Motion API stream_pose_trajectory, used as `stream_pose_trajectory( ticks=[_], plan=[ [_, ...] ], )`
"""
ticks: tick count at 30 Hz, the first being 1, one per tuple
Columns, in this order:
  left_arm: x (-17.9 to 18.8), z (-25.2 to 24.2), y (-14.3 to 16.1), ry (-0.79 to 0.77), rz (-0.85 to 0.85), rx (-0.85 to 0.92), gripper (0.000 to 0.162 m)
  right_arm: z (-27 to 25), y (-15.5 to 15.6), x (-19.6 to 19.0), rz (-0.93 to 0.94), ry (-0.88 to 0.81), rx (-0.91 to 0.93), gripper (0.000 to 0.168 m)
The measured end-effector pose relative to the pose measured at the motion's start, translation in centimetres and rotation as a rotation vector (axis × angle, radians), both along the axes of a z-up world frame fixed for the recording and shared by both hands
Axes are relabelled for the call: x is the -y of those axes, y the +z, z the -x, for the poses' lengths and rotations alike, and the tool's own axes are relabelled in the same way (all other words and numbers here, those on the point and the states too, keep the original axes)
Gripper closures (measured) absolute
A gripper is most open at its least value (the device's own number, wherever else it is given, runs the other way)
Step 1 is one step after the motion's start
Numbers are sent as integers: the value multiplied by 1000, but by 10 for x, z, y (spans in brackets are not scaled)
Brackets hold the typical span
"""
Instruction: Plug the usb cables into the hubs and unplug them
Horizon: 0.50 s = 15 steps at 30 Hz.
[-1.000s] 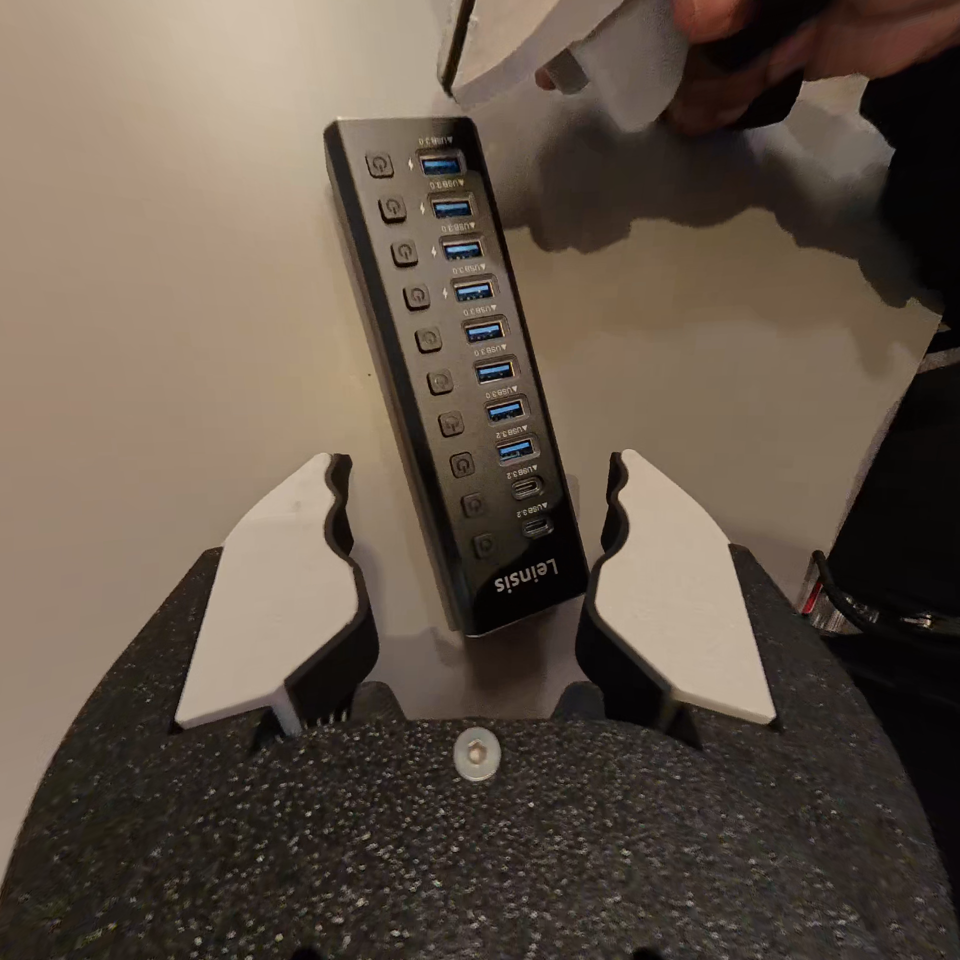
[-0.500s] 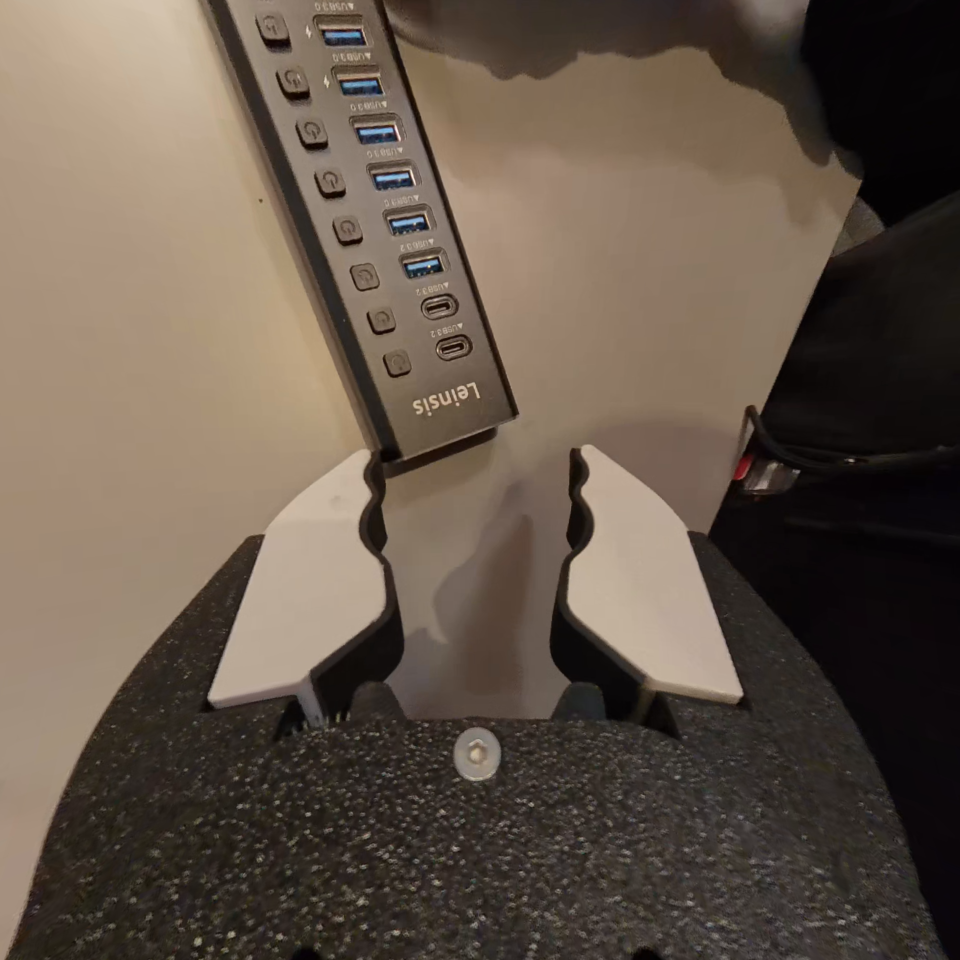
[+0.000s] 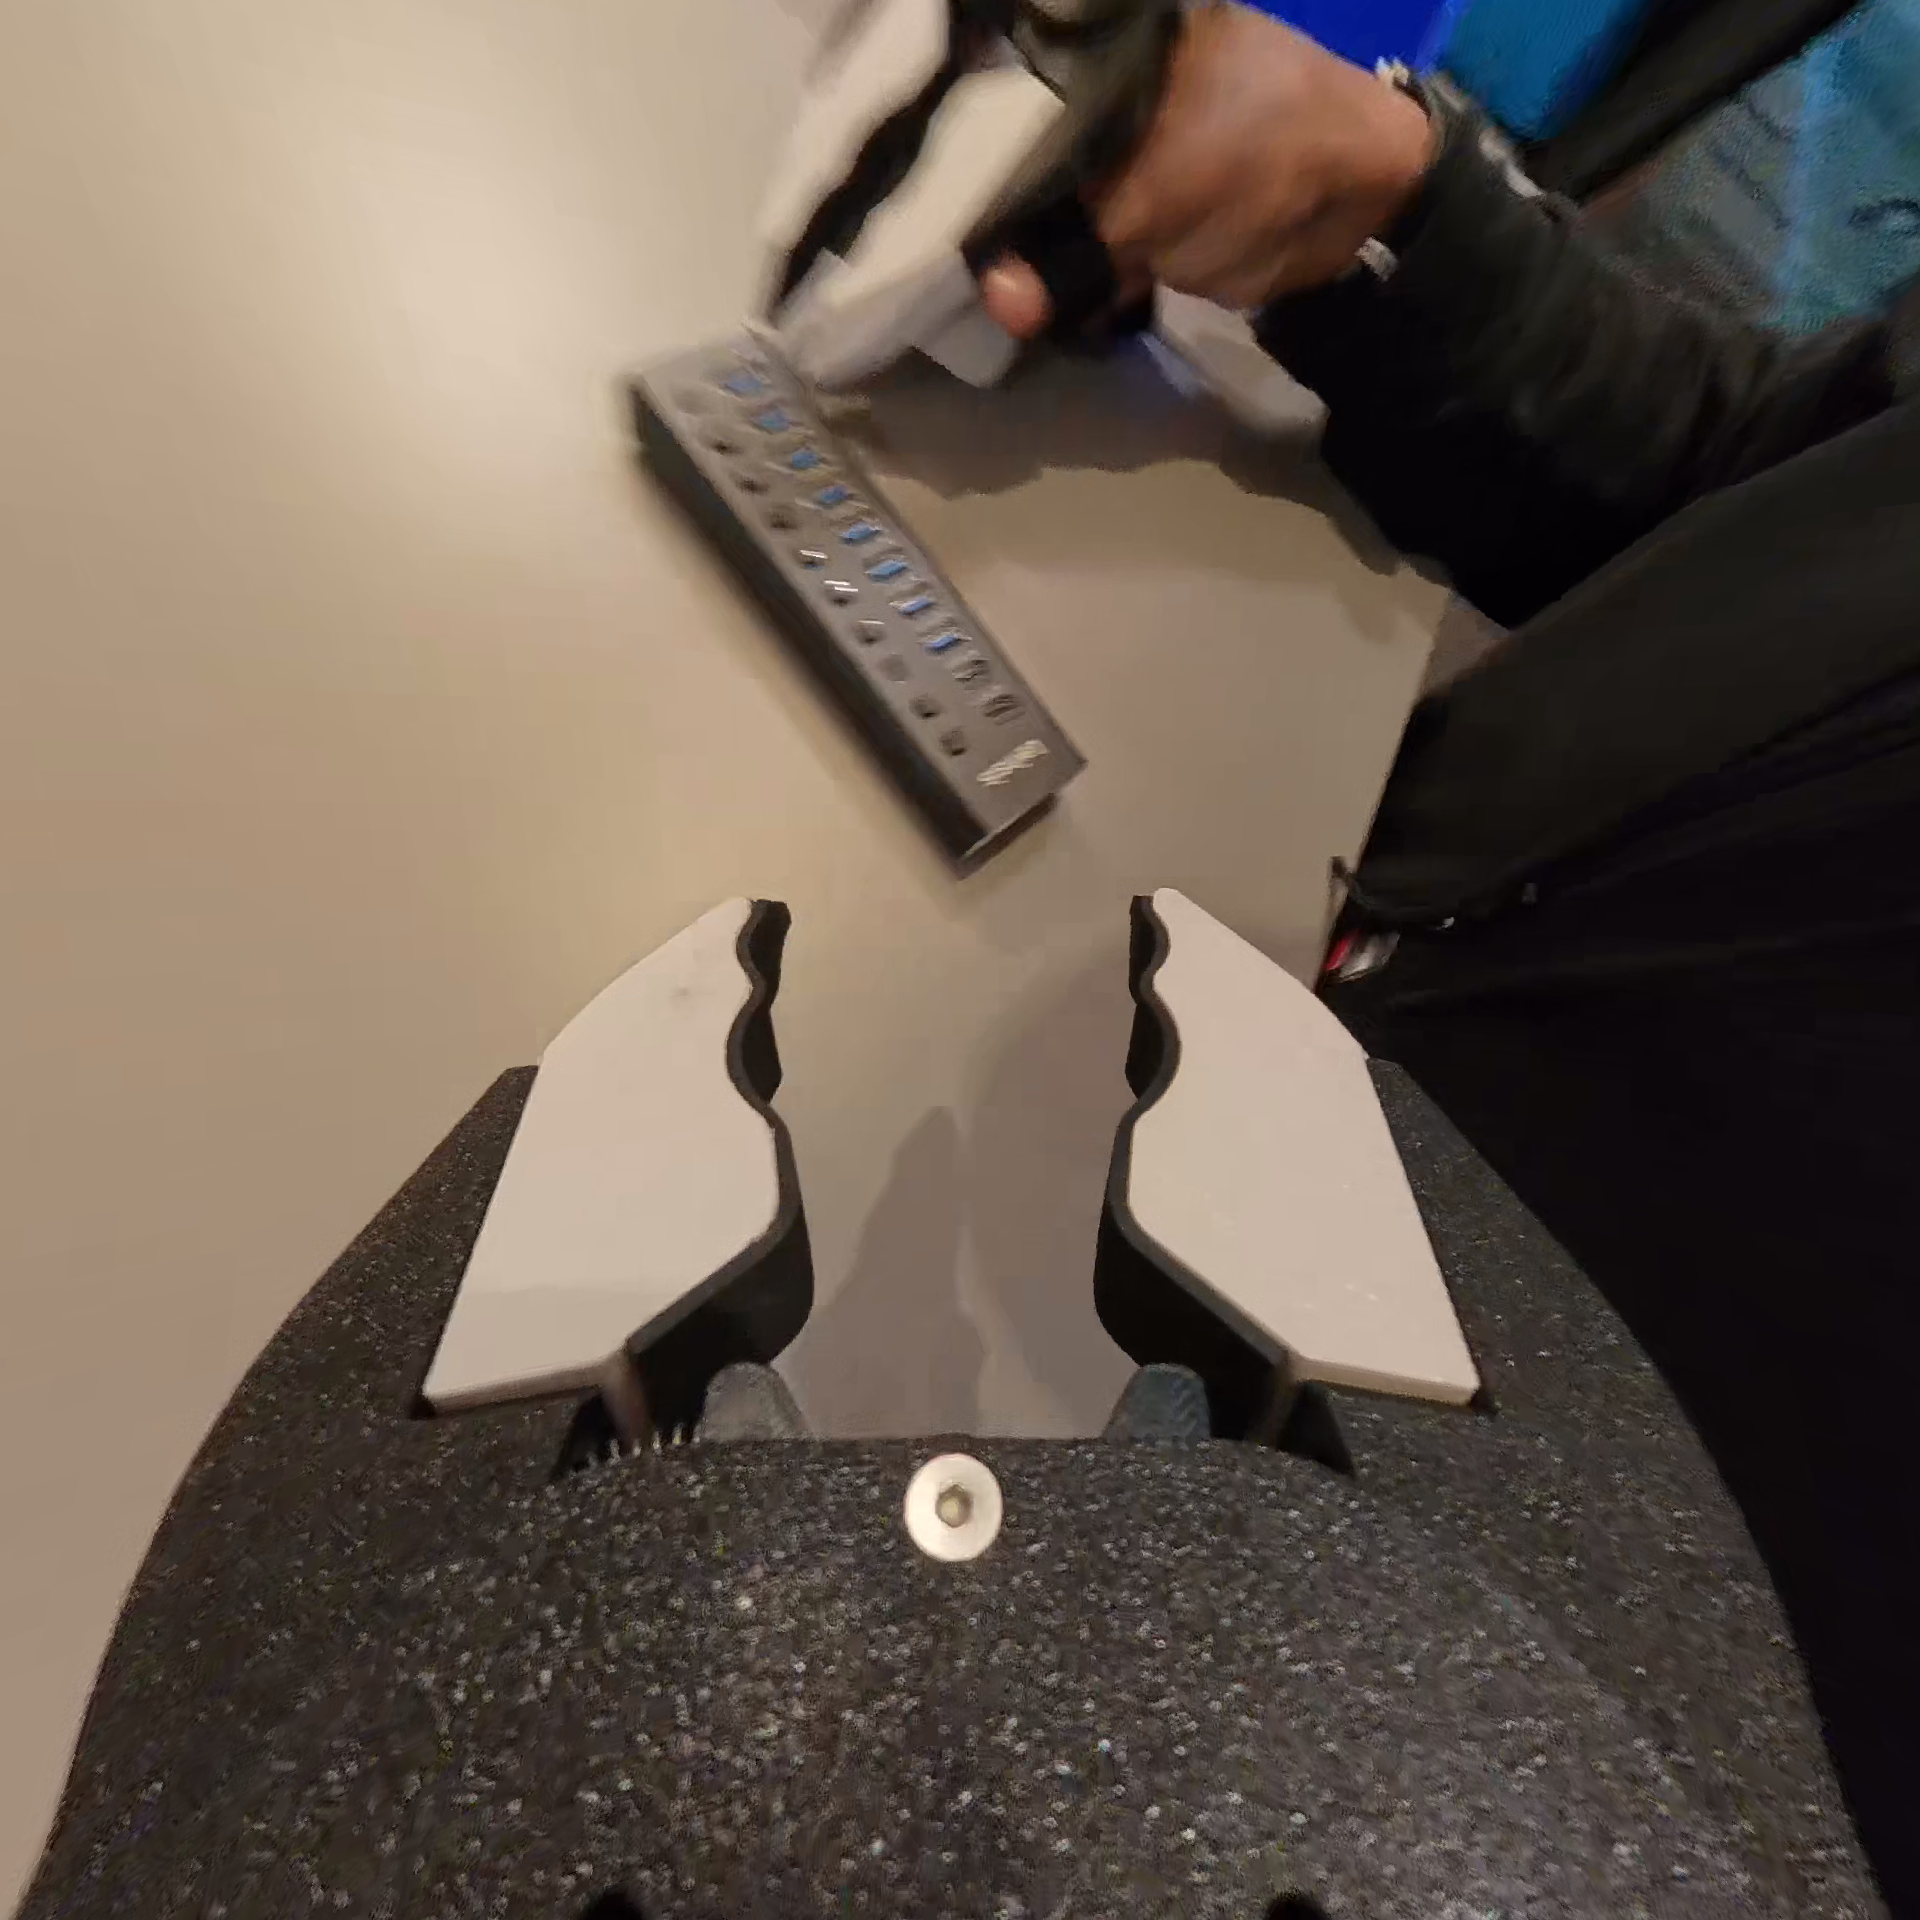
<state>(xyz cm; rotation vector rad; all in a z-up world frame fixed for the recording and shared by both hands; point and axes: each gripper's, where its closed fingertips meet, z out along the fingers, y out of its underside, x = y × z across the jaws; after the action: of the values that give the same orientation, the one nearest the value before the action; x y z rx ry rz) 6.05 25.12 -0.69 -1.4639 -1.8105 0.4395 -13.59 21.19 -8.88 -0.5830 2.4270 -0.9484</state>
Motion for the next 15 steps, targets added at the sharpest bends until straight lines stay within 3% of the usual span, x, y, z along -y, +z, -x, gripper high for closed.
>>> stream_pose_trajectory(
  ticks=[1, 4, 7, 11, 15],
  plan=[
    [16, -18, 15, 56, 56, 9, 97, 0, 1, -1, 2, 6, 11, 145],
    [68, -85, 52, 236, 221, 92, 97, -1, 2, -3, 1, 17, 30, 145],
    [111, -162, 59, 342, 334, 287, 97, -3, 1, -5, -3, 31, 28, 144],
    [155, -240, 32, 387, 341, 520, 98, -4, 0, -6, -8, 41, 28, 144],
    [184, -290, -10, 318, 312, 703, 99, -3, 1, -6, -13, 36, 47, 144]
  ],
)
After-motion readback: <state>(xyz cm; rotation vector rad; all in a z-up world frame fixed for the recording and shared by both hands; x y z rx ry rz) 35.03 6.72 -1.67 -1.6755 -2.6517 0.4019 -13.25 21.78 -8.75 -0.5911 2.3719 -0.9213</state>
